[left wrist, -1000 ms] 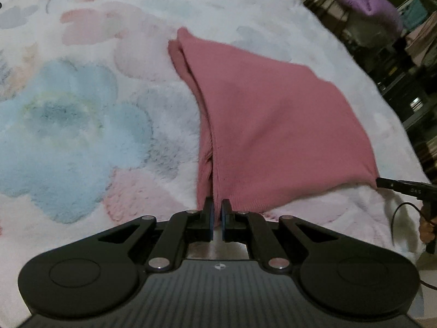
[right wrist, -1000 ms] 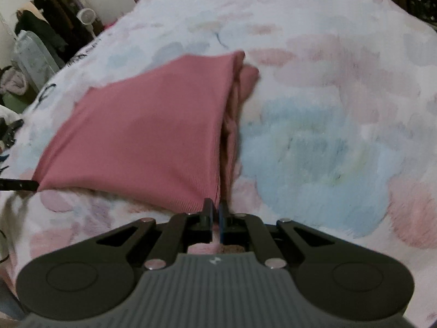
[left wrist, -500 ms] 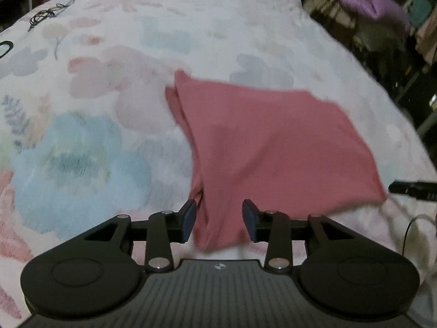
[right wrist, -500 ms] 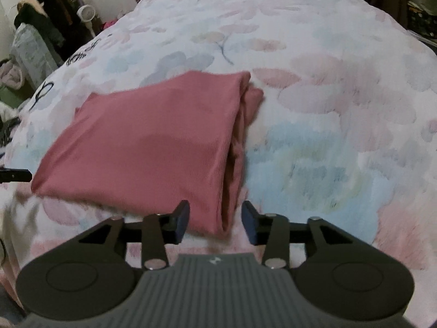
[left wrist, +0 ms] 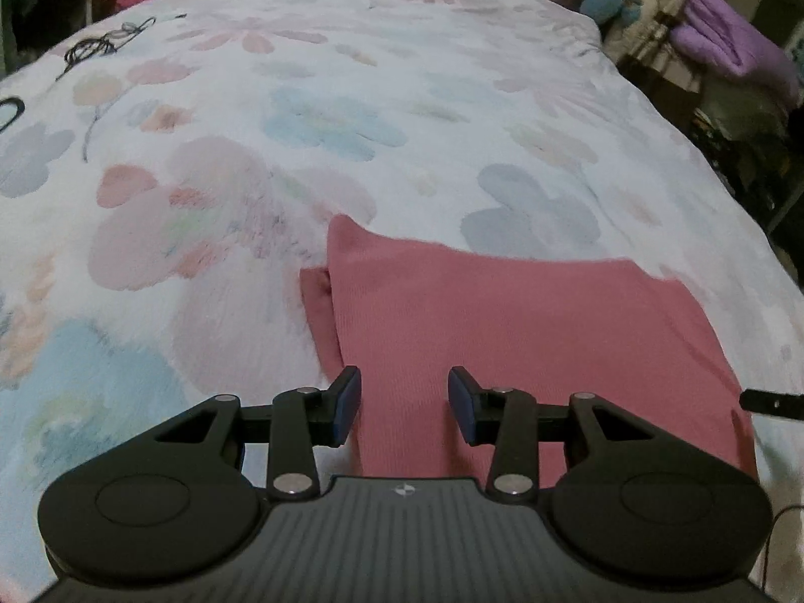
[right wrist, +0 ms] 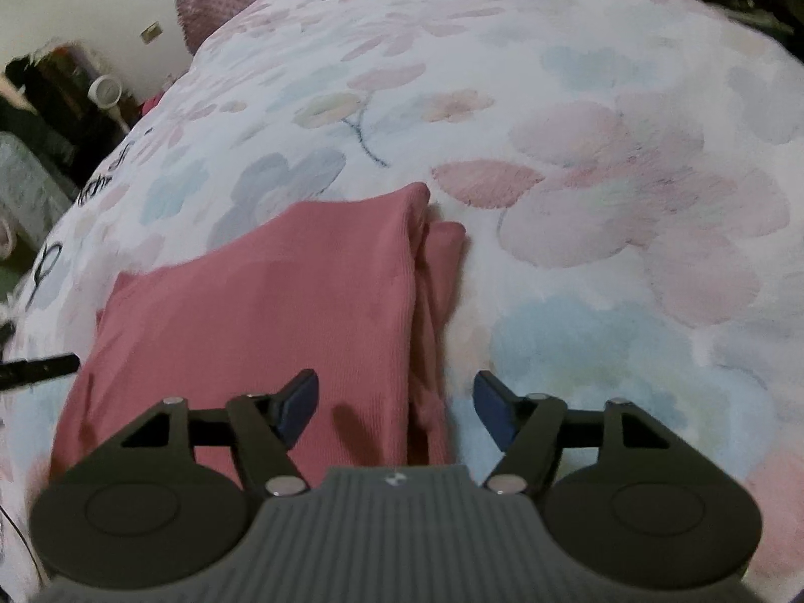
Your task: Fold small clothes
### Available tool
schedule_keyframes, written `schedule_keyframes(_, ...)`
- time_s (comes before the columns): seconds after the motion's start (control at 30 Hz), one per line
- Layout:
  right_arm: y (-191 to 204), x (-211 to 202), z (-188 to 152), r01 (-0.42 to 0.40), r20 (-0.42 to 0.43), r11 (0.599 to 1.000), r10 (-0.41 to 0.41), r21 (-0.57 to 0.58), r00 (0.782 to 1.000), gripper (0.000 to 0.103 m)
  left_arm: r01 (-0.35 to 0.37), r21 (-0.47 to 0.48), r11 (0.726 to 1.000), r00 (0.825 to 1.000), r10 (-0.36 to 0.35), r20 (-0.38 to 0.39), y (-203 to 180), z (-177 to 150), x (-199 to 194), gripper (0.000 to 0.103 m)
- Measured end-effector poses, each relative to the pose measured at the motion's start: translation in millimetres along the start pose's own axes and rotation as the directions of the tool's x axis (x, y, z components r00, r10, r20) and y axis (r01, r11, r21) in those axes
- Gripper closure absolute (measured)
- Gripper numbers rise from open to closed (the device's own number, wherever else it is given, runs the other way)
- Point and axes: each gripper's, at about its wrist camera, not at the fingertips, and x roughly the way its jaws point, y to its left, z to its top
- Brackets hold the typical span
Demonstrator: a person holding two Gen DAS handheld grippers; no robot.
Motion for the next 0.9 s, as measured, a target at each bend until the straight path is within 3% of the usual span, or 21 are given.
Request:
schedule_keyframes(0.03,-1,6,5,0.001,0.000,1.000,-0.001,0.015,1.000,0.023,0.004,-0.009,1.000,1.000,-0.004,-0.001,2,3,3,0.056)
schedule_keyframes(0.07,-1,12,11,0.004,0.003,1.000,-0.004,0.026,1.000,0.022,0.008,-0.021,1.000,1.000,-0.008,0.001,3,6,8,0.056)
schedule_keyframes(0.33,-14,59,44,-0.019,-0.010,0.993,0.020,0.113,1.000,0.022,0.007,-0.051,0.999,1.000,-0.008,-0.019,11,21,42,0.056)
schedule_keyframes(0.63,-37,87,45,-0.103,0.000,0.968,0.105,0.228,0.994,0.021,0.020,-0.035,0.999,0.998,-0.022,-0.055,17,17,61,0.056)
schedule_keyframes(0.8,-45,92,49,-0.152,0.015,0.948,0.154,0.281,0.988,0.028,0.014,-0.025,1.000,0.999,-0.015,-0.050,16,15,60,0.056)
schedule_keyframes(0.9,-53,97,51,-0.165,0.028,0.931,0.165,0.327,0.986,0.038,0.016,-0.030,0.999,0.998,-0.018,-0.055,16,15,59,0.056)
